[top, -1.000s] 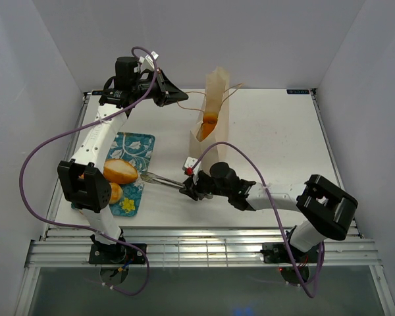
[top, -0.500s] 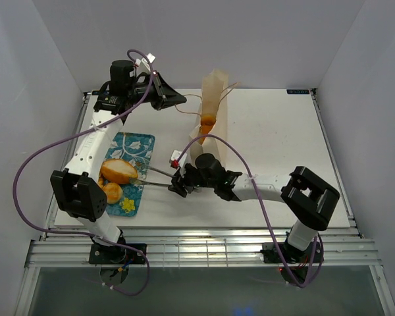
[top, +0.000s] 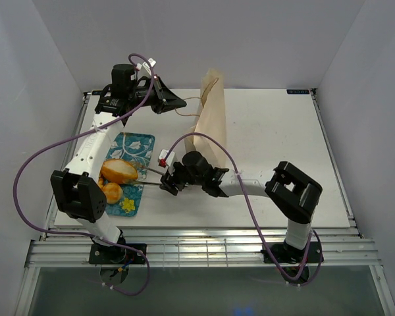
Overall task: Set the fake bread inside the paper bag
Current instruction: Pick up the fake bread from the plate.
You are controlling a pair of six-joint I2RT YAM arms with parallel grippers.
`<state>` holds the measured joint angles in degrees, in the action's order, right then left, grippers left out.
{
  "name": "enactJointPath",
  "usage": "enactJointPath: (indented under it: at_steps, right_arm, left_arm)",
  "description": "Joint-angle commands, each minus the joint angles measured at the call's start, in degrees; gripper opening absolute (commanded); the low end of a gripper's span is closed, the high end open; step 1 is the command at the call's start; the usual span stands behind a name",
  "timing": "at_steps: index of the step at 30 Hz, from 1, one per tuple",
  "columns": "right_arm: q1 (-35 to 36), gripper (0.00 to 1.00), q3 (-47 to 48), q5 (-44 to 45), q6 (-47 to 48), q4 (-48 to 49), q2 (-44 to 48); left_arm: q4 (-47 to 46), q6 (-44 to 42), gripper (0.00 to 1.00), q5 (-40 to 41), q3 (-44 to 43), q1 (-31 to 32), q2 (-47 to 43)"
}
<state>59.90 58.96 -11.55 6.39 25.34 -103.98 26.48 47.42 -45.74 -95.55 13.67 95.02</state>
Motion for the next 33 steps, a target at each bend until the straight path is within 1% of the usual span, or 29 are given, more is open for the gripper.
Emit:
enactJointPath:
  at_steps: [1, 6, 11, 16, 21, 29, 33]
  right_arm:
    - [1.7, 0.61, 3.4, 3.5, 1.3, 0.4, -1.0]
    - [3.4, 0.61, 4.1, 8.3, 1.0, 0.5, -1.9]
    - [4.4, 0.61, 4.6, 10.8, 0.9, 0.3, -2.5]
    - [5.4, 0.61, 6.1, 15.7, 1.4, -1.4, -3.8]
    - [5.8, 0.61, 3.9, 17.8, 1.5, -0.1, -2.6]
    - [5.9, 0.61, 3.8, 13.9, 2.7, -0.6, -2.7]
    - [5.9, 0.63, 5.5, 13.2, 2.7, -1.4, -3.9]
  left_arm:
    - [-1.3, -0.5, 0.04, -1.0, 0.2, -0.1, -3.5]
    - [-2.2, 0.6, 0.04, -0.6, -0.2, -0.2, -3.1]
    - [-2.3, 1.0, 0.04, 0.4, -1.5, -0.2, -3.1]
    - [-2.3, 1.2, 0.06, 0.3, -0.6, -0.2, -3.7]
    - [-2.4, 1.0, 0.09, 0.1, 0.4, -0.2, -4.4]
    - [-2.5, 1.0, 0.11, -0.4, 0.4, -0.1, -4.4]
    - [-2.7, 1.1, 0.16, -0.5, 1.2, -0.2, -4.8]
